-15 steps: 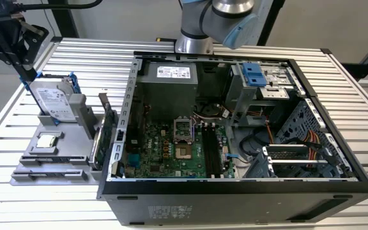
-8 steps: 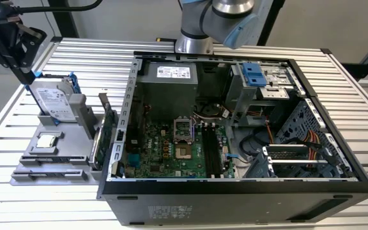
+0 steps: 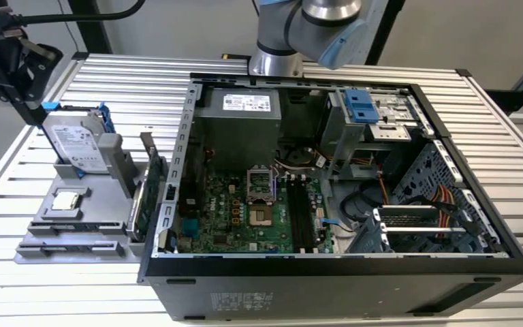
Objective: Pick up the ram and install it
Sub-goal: 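Reach for the ram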
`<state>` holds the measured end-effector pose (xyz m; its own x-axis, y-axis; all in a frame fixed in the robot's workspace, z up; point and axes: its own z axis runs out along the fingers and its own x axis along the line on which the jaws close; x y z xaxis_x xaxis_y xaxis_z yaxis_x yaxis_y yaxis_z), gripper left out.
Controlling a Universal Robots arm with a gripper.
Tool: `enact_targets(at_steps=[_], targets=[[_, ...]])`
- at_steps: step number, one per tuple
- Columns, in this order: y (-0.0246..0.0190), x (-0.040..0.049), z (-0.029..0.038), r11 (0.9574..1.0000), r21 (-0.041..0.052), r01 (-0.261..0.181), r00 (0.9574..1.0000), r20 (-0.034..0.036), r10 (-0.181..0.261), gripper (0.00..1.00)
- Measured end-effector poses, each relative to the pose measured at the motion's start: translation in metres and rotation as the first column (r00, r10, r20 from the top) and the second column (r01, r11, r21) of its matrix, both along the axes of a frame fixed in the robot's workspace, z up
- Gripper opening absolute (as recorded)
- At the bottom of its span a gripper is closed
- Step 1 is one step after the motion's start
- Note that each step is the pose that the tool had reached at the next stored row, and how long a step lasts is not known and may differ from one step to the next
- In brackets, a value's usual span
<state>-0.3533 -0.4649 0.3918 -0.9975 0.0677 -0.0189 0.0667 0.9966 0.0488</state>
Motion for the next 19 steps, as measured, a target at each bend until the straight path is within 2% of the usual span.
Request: enact_targets(at_steps=[2,5,10,19], targets=[[-0.0034,-0.0001,0.0000,1.0000,-0.0002,0.000,1.0000,-0.0005,0.000,0.00],[-0.0073,-0.0004,0.0000,1.0000,0.0000,-0.001,1.0000,-0.0051,0.001,0.00],[-0.0103,-0.0030,-0.0001,0.9999,-0.0001,-0.017,0.9998,-0.0067,0.017,0.00],[-0.0125,-0.0059,-0.0002,0.9953,-0.0002,-0.096,0.9953,-0.0054,0.096,0.00]])
